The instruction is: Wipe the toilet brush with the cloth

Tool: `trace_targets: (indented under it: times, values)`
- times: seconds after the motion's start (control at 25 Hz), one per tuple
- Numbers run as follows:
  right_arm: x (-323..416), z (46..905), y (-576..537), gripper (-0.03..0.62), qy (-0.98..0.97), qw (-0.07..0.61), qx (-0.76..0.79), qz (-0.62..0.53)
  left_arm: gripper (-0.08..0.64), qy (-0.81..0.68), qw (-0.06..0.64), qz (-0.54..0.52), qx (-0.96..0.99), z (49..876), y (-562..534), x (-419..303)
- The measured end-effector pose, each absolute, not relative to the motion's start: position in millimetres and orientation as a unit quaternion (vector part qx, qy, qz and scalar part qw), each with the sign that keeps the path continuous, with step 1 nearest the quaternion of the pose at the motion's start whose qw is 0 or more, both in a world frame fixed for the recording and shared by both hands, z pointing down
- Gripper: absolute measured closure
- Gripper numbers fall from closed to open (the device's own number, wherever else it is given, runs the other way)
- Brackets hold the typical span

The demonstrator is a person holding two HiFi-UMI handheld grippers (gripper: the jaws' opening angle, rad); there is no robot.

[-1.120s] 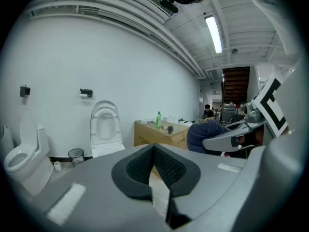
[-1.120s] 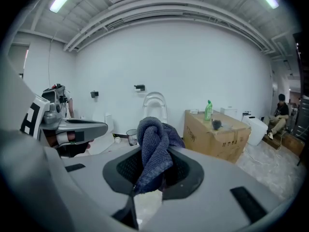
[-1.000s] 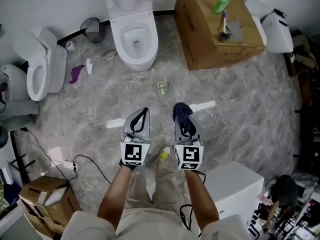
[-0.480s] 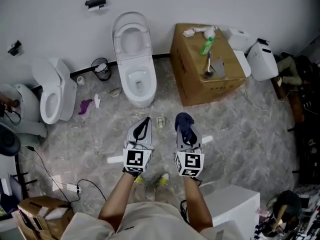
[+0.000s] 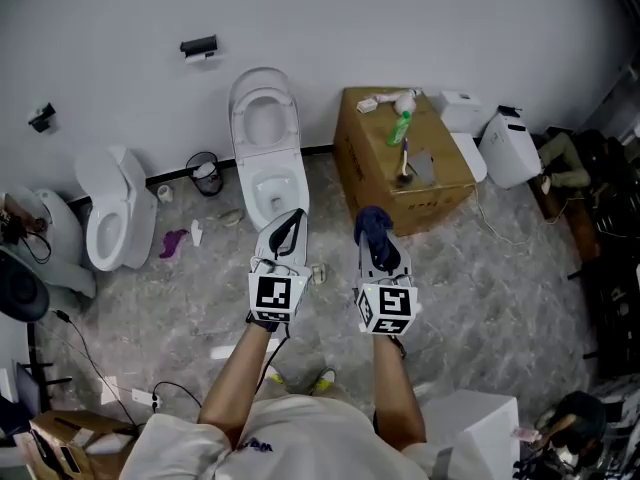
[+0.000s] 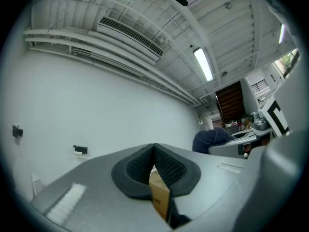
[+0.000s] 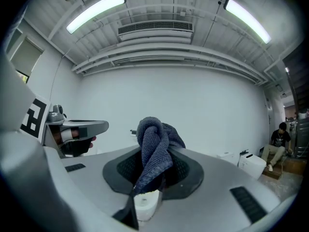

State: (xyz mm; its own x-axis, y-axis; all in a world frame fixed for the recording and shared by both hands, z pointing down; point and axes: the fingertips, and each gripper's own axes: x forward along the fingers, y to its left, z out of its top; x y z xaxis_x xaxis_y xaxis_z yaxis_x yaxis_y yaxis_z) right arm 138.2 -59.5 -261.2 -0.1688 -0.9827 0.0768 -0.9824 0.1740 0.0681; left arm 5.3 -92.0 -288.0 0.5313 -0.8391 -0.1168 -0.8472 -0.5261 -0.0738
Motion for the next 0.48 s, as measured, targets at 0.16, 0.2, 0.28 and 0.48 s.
trace_targets:
  times: [0.16,0.2,0.28,0.48]
  values:
    - [144,-278,-61,0.499,-0.762,0.045,0.646,-0.014,0.558,0.48,0.064,0.041,-0.874,-303,-96,6]
    - [146,-280,-63,0.499,-0.761,0.044,0.647,-0.015,0.558,0.479,0.064,0.039,-0.874,-304,-98,6]
    - [148,-283,-66,0.499,-0.76,0.044,0.648,-0.016,0.558,0.478,0.062,0.036,-0.875,-303,-100,8]
    - [149,-285,-70,0.5,-0.761,0.049,0.646,-0.018,0.558,0.476,0.062,0.032,-0.877,-303,-104,14]
